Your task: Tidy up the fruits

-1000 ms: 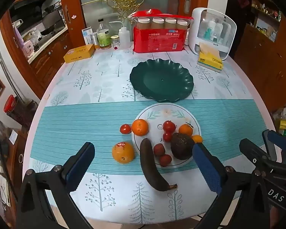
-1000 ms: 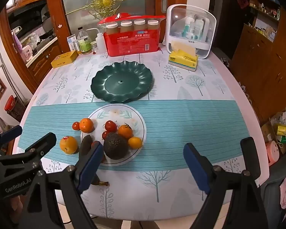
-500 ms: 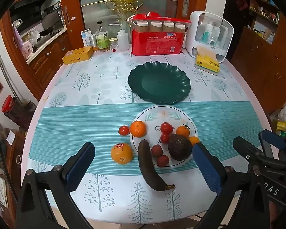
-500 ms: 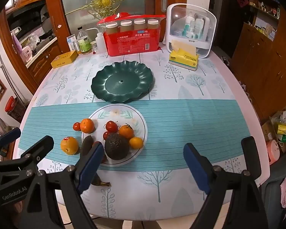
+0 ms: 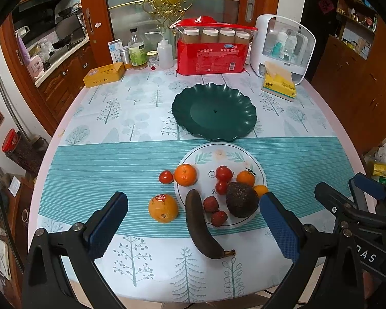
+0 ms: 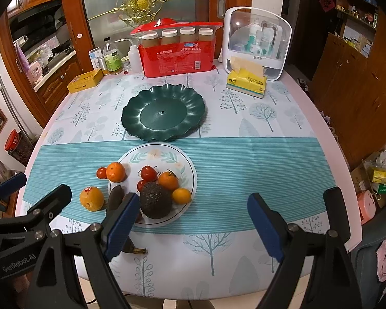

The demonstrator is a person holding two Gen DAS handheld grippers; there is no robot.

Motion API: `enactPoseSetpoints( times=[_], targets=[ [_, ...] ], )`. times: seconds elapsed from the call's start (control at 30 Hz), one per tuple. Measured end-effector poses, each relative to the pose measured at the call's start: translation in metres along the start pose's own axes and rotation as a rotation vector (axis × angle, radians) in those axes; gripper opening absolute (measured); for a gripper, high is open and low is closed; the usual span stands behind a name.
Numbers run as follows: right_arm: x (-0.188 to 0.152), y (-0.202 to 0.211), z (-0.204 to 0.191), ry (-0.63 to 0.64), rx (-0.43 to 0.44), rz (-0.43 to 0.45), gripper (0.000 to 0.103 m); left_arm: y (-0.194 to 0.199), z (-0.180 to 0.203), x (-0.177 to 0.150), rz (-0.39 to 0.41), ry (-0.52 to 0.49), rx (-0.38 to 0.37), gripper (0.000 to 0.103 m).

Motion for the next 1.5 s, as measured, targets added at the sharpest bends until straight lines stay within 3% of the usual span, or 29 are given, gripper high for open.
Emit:
enactPoseSetpoints(
  times=[1.5],
  targets=[
    [0.017, -0.001, -0.005, 0.027, 0.006, 0.018, 0.087, 0.0, 0.0, 0.005, 0.001, 0.026, 0.064, 0.102]
  ],
)
Point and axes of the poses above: each gripper's, at about its wrist camera, not at the fingertips, and y roughly against the way its jaws point, z to its right, x to its top, the point moved 1 cm from there along -y, roughly the way its jaws point, and after that the axes turned 1 degree about -y, right-handed, at the moved point
